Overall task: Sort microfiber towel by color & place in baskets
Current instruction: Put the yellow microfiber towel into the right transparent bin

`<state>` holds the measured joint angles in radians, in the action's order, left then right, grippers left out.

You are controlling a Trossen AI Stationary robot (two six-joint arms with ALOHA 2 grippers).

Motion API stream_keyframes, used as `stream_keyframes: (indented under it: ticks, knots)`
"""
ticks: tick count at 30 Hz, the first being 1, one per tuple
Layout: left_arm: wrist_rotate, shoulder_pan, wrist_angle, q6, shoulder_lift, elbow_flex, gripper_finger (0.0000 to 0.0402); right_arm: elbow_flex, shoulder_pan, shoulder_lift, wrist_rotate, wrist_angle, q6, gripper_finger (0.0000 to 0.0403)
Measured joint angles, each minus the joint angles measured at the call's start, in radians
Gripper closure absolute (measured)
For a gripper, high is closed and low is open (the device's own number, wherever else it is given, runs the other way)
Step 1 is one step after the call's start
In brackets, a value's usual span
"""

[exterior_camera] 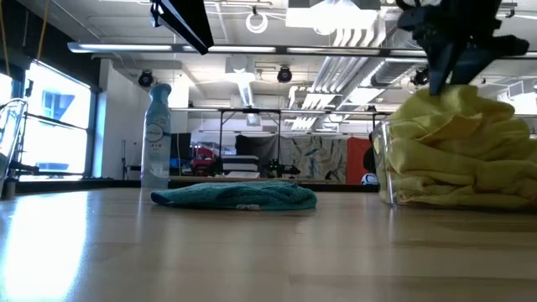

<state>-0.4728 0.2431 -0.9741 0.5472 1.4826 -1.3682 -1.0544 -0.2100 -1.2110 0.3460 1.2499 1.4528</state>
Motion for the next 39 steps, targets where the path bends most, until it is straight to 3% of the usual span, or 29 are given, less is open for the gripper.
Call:
stream_keyframes:
  ticks: [8, 16, 19, 23, 32, 39]
  knots:
    - [0.0, -0.001, 0.0, -0.018, 0.0, 0.0, 0.0269, -0.077, 0.0, 0.001, 0.113, 0.0, -0.041, 0.026]
    - [0.0, -0.001, -0.003, -0.028, 0.0, 0.0, 0.0269, -0.054, 0.001, -0.007, -0.096, 0.016, -0.04, 0.0261]
    - [0.0, -0.001, -0.009, -0.028, 0.0, 0.0, 0.0269, 0.009, 0.01, -0.013, -0.076, 0.026, -0.04, 0.0261]
    - [-0.001, -0.001, -0.011, -0.029, 0.0, 0.0, 0.0269, 0.142, 0.058, -0.013, -0.129, -0.056, -0.04, 0.0261]
    - [-0.001, -0.001, -0.017, -0.043, 0.0, 0.0, 0.0269, 0.482, 0.108, -0.003, -0.236, -0.495, -0.006, 0.0261]
    - [-0.001, -0.001, -0.016, -0.043, 0.0, 0.0, 0.0269, 0.423, 0.108, -0.004, -0.261, -0.398, -0.052, 0.0261]
